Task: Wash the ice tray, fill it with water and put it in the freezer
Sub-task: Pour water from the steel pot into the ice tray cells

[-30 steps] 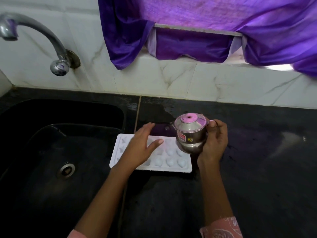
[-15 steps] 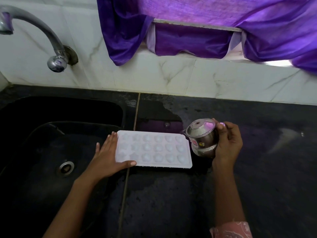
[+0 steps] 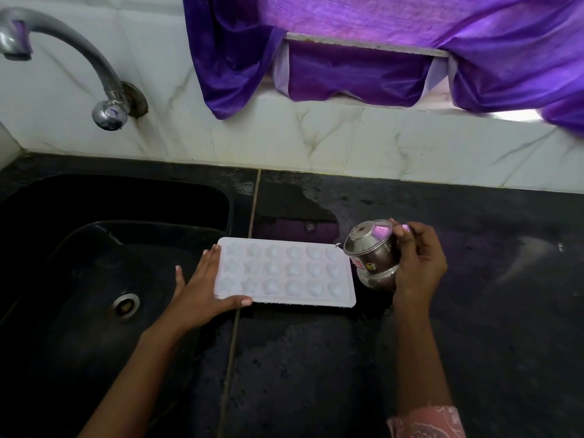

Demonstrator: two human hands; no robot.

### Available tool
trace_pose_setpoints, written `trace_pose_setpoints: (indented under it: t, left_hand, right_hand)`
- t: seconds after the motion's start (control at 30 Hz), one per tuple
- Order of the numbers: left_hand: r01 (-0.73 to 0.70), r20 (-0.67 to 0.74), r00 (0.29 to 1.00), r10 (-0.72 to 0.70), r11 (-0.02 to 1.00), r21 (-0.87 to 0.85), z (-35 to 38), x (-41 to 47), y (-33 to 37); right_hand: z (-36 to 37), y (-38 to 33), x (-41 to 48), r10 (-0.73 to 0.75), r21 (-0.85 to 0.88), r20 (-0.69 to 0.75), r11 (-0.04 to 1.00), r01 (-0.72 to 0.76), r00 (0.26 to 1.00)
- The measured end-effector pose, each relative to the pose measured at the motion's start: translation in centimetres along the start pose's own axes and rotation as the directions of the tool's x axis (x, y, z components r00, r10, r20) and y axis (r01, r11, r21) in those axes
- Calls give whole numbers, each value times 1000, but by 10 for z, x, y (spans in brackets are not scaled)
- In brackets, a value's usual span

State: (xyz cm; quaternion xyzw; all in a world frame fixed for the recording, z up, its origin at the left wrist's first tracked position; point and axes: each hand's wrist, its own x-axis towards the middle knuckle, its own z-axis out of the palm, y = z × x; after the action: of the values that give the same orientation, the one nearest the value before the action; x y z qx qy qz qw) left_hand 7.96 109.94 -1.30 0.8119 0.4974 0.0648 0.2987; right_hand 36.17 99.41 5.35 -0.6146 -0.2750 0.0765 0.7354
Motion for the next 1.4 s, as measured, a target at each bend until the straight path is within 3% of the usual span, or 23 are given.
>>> trace_pose_setpoints:
  t: [0.5, 0.8, 1.03, 1.2, 1.4]
  left_hand:
    - [1, -2, 1000, -1, 1000, -13, 0, -1, -1]
    - [59, 118, 990, -80, 984, 167, -13, 6, 11]
    - [38, 106, 993, -49, 994, 106, -8, 6, 11]
    - [40, 36, 999, -40, 999, -10, -2, 4, 9]
    - [38, 19, 999, -37, 999, -33, -1, 3, 9]
  right_hand:
    - [-2, 0, 1, 1, -1, -18, 1000, -1, 1000]
    - [3, 5, -2, 141, 116, -107, 985, -129, 984]
    - [14, -6, -3, 142, 139, -50, 981, -134, 989]
    - [15, -9, -3, 87, 48, 10, 995, -88, 996]
    - [17, -11, -5, 51, -28, 35, 998, -50, 998]
